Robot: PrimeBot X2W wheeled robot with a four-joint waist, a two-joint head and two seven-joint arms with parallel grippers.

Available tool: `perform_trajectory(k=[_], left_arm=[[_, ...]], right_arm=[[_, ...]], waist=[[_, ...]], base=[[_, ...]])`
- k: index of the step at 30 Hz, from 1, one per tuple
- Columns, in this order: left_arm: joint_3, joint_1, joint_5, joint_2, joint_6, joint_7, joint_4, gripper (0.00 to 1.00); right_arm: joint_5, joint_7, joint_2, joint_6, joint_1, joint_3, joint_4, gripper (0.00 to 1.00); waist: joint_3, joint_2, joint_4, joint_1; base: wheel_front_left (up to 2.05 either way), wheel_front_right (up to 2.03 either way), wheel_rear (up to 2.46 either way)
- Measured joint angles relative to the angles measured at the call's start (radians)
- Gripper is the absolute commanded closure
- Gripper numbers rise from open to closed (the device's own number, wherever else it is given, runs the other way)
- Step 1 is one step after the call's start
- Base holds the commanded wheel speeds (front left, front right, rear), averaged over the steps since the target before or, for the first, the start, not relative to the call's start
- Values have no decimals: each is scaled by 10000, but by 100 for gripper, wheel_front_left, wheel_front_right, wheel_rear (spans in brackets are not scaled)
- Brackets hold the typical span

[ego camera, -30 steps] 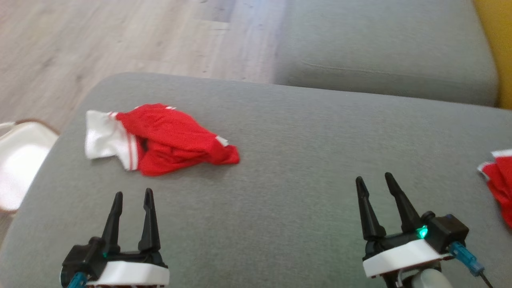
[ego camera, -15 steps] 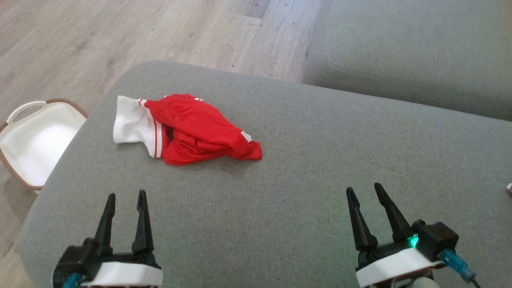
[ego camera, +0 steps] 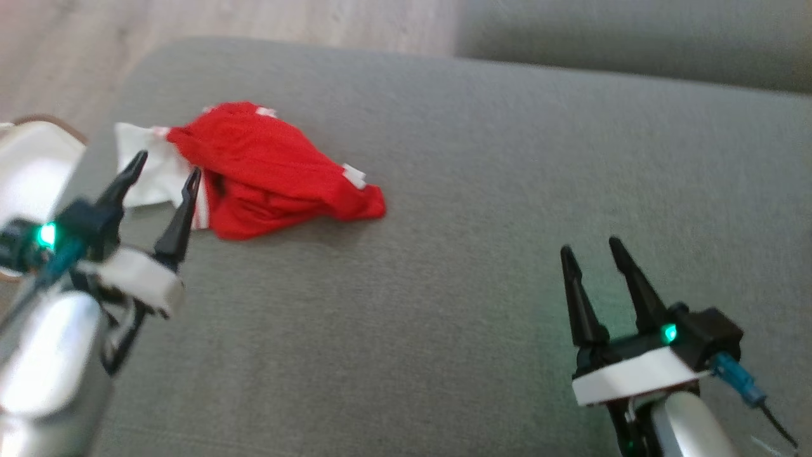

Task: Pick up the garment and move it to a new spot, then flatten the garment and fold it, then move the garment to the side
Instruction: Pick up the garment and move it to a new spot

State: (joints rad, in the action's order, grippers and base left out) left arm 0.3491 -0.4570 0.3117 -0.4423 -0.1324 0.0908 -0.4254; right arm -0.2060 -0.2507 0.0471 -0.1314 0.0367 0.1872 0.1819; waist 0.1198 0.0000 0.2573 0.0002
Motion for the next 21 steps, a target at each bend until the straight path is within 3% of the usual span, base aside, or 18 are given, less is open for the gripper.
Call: perform_trajectory(k=[4,8,16,21], left_arm=[[2042,-1239,926,-1298,0,-1007,-658,0],[3662,-2280,2330,-2127,0,-1670,-1064,0],[5421,-3493,4500,-2907,0,-2370,-1766,0],[6174,-3842,5482,-2993,0,-2573,-2228,0]], right_arm=[[121,0,2,0,347,-90,-94,0],[144,-2,6,0,536,-295,-205,0],[316,-2,10,0,873,-366,-397,0],[318,-2,10,0,977,-422,-474,0]], waist=[[573,0,-435,0],[1146,0,-850,1],[2076,0,-1580,0],[2447,0,-1868,0]], base=[[0,0,0],[0,0,0],[0,0,0],[0,0,0]])
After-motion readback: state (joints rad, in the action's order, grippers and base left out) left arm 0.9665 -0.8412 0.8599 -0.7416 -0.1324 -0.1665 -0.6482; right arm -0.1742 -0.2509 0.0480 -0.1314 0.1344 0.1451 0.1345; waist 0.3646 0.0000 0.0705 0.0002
